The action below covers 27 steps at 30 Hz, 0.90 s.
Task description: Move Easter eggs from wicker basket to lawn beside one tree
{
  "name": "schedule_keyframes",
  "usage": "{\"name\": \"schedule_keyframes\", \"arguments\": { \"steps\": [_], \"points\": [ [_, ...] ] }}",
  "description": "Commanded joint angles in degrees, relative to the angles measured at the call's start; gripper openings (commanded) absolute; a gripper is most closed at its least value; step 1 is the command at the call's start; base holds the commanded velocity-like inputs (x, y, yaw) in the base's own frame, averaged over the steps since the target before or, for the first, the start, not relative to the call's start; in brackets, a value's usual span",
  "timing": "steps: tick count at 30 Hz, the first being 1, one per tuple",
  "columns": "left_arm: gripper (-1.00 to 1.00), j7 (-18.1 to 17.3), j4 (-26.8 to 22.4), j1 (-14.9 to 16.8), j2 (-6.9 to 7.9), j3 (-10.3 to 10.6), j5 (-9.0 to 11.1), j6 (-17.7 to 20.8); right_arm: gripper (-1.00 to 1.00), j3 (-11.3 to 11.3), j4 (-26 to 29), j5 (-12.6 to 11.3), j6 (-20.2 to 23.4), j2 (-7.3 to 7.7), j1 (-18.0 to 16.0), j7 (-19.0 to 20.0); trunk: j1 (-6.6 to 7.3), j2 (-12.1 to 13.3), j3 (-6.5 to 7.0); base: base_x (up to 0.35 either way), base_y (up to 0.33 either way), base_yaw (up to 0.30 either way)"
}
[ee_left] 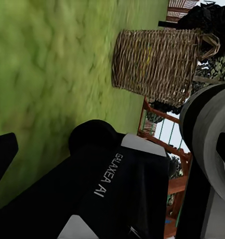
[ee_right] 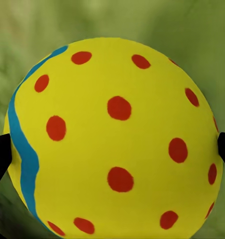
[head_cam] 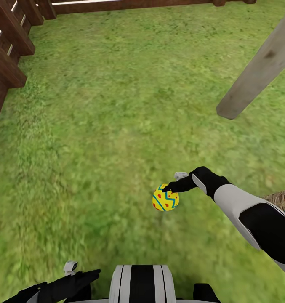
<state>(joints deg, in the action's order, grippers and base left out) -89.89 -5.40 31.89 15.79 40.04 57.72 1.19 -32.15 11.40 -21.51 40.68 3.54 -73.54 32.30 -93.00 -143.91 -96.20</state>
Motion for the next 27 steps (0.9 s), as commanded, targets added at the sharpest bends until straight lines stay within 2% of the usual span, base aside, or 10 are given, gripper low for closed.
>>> {"name": "schedule_keyframes", "arguments": {
  "steps": [1,17,18,27],
  "points": [
    [1.00,-0.1,0.0,0.0,0.03,0.5,0.5,0.2,-1.00,-0.5,0.1,-0.6,0.3,0.05,0.0,0.0,0.01,0.0,-0.03,0.000,0.000,0.000],
    [1.00,-0.1,0.0,0.0,0.03,0.5,0.5,0.2,-1.00,-0.5,0.0,-0.6,0.3,0.05,0.0,0.0,0.01,0.0,-0.03,0.000,0.000,0.000],
    [1.00,-0.1,0.0,0.0,0.03,0.5,0.5,0.2,1.00,-0.5,0.0,-0.6,0.3,0.06,0.0,0.0,0.01,0.0,-0.03,0.000,0.000,0.000],
    [1.00,-0.1,0.0,0.0,0.03,0.5,0.5,0.2,1.00,-0.5,0.0,-0.6,0.3,0.06,0.0,0.0,0.01,0.0,-0.03,0.000,0.000,0.000]
  ]
}}
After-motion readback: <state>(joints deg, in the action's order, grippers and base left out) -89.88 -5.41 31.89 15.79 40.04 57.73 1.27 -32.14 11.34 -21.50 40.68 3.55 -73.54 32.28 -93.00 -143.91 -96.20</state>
